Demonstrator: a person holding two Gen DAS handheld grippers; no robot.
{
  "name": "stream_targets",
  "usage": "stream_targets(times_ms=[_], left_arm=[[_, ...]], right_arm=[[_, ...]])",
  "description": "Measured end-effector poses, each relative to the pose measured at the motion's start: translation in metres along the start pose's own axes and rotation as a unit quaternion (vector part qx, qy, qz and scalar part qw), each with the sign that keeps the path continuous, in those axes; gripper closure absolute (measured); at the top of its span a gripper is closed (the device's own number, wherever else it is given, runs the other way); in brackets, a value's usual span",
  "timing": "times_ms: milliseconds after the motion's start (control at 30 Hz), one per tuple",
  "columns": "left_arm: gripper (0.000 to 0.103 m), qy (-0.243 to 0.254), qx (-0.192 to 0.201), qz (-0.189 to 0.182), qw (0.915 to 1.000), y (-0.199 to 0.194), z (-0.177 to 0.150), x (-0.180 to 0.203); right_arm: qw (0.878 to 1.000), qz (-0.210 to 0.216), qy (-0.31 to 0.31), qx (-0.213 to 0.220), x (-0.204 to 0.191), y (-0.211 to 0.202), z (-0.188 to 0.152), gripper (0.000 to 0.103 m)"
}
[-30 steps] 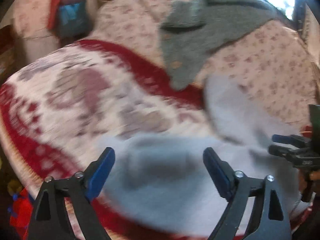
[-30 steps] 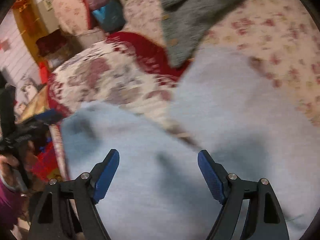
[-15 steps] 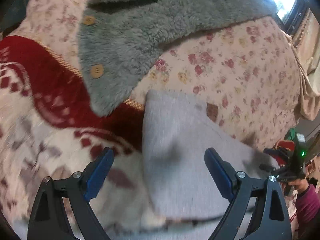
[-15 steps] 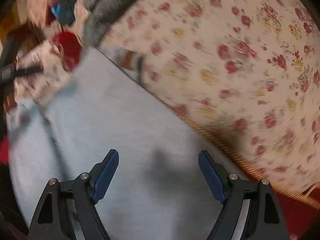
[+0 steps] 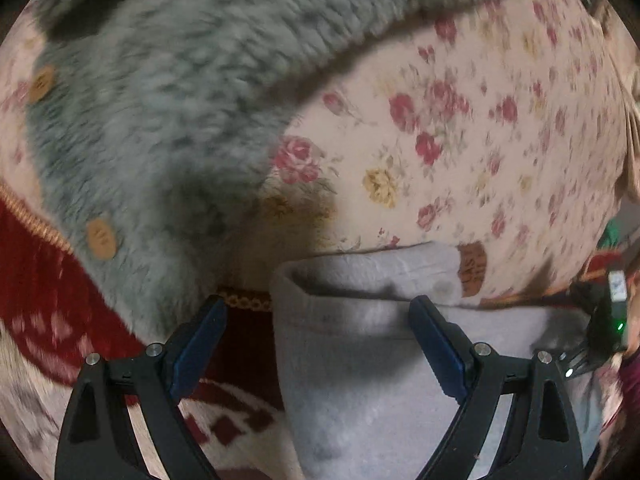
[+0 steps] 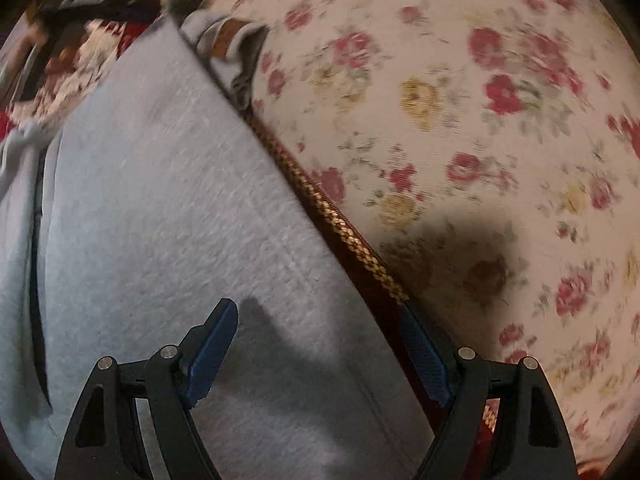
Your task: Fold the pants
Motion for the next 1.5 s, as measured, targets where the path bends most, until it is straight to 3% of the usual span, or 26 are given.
stream_targets(times_ms=[67,133,200,267,300,367,433,533,833,967,1100,1233,1333,1500], left_arm=[[0.011,0.014,-0.007,-0.006,0.9998,0.007,0.003,0.001],[0.011,0.019,-0.021,-0.023,0.9993,0.015,0.005,0.000],[0.012,0.018,-0.027,-0.027,0.9991,0.020,0.006,0.000],[0.047,0.019,-0.027,-0.021,0.9992,0.022,0.006,0.002],[0.048,0.023,-0.028,-0.007,0.9993,0.023,0.005,0.005],[0.071,0.030,-0.035,0.004,0.9989,0.023,0.003,0.010],[0.079,0.039,-0.024,0.013,0.9989,0.013,-0.003,0.019],[0.084,0.033,0.005,0.010,0.9994,-0.015,-0.004,0.025],[0.085,0.022,0.107,-0.005,0.9940,-0.146,-0.009,0.056],[0.085,-0.002,0.151,-0.018,0.9883,-0.196,-0.026,0.067],[0.085,-0.021,0.187,-0.021,0.9818,-0.230,-0.072,0.074],[0.085,-0.066,0.193,-0.045,0.9779,-0.250,-0.158,0.053],[0.085,-0.092,0.182,-0.044,0.9780,-0.248,-0.220,0.035],[0.086,-0.112,0.168,-0.019,0.9792,-0.245,-0.290,0.015]], right_arm=[[1.000,-0.001,-0.013,-0.001,-0.002,0.003,0.002,0.020],[1.000,-0.010,-0.029,-0.004,-0.008,0.005,0.005,0.035],[0.999,-0.030,-0.039,-0.014,-0.014,0.008,0.006,0.064],[0.997,-0.046,-0.052,-0.020,-0.023,0.009,0.006,0.082],[0.997,-0.054,-0.059,-0.021,-0.028,0.008,0.006,0.087],[0.995,-0.070,-0.069,-0.022,-0.036,0.003,0.004,0.091],[0.993,-0.093,-0.073,-0.020,-0.041,-0.006,0.003,0.092],[0.988,-0.132,-0.077,-0.007,-0.049,-0.025,0.001,0.093],[0.972,-0.223,-0.050,0.051,-0.069,-0.138,-0.009,0.093],[0.966,-0.244,-0.042,0.073,-0.092,-0.190,-0.012,0.093],[0.964,-0.244,-0.044,0.092,-0.119,-0.230,-0.029,0.093],[0.970,-0.213,-0.059,0.098,-0.175,-0.248,-0.062,0.093],[0.979,-0.168,-0.071,0.091,-0.222,-0.235,-0.095,0.093],[0.991,-0.101,-0.067,0.063,-0.275,-0.194,-0.134,0.093]])
Point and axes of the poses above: each gripper's, at about its wrist camera, not at the fingertips, and y roughly the way its jaws point, x to its right, z to its top, the point moved 3 cm from there along y, roughly the way its jaws point, and after that the axes turned 3 degrees about -x, right-handed, at the moved point
